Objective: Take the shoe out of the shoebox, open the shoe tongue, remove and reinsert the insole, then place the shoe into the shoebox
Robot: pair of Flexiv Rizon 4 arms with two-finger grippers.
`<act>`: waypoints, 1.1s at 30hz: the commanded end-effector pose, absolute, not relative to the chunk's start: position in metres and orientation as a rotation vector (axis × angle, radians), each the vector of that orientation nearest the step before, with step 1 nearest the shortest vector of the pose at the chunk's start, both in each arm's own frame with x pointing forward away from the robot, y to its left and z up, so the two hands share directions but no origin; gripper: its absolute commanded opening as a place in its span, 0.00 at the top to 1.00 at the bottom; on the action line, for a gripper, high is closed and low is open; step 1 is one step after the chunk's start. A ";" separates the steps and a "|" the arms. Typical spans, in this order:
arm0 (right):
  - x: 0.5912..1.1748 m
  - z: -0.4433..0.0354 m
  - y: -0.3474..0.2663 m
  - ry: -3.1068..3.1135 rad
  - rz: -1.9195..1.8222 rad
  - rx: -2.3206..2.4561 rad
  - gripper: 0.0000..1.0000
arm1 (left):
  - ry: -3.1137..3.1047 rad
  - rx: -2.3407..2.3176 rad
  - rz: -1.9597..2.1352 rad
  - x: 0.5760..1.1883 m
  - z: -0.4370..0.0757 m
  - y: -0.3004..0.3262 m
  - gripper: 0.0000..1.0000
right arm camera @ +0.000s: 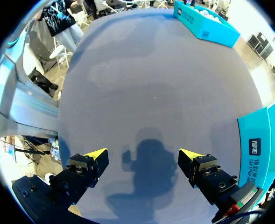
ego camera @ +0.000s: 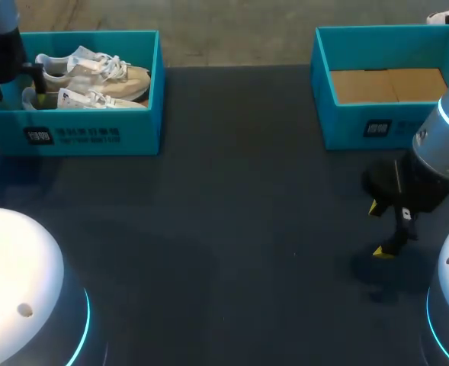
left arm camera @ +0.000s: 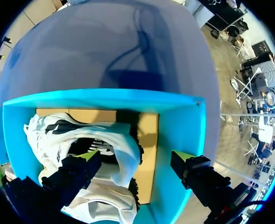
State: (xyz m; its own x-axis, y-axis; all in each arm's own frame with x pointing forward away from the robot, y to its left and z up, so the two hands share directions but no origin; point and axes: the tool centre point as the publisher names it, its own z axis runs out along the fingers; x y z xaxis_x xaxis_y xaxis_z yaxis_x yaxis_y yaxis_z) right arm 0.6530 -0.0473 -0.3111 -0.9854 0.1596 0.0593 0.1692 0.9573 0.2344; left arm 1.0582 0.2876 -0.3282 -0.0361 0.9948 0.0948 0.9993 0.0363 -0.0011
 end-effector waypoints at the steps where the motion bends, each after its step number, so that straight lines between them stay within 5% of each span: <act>1: 0.652 -0.312 -0.048 -3.071 -0.373 -0.257 0.00 | -2.205 -2.124 -0.099 1.061 -0.334 0.285 0.00; 33: 0.652 -0.312 -0.048 -3.071 -0.373 -0.257 0.00 | -2.168 -2.138 -0.028 1.071 -0.375 0.290 0.00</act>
State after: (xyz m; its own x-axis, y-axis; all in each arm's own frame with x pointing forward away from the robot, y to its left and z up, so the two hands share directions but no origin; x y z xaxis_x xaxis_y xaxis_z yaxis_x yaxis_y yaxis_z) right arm 0.6530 -0.0473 -0.3111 -0.9854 0.1597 0.0593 0.1692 0.9573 0.2344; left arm 1.0672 0.2884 -0.3699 -0.0089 0.9966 0.0818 0.9987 0.0130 -0.0498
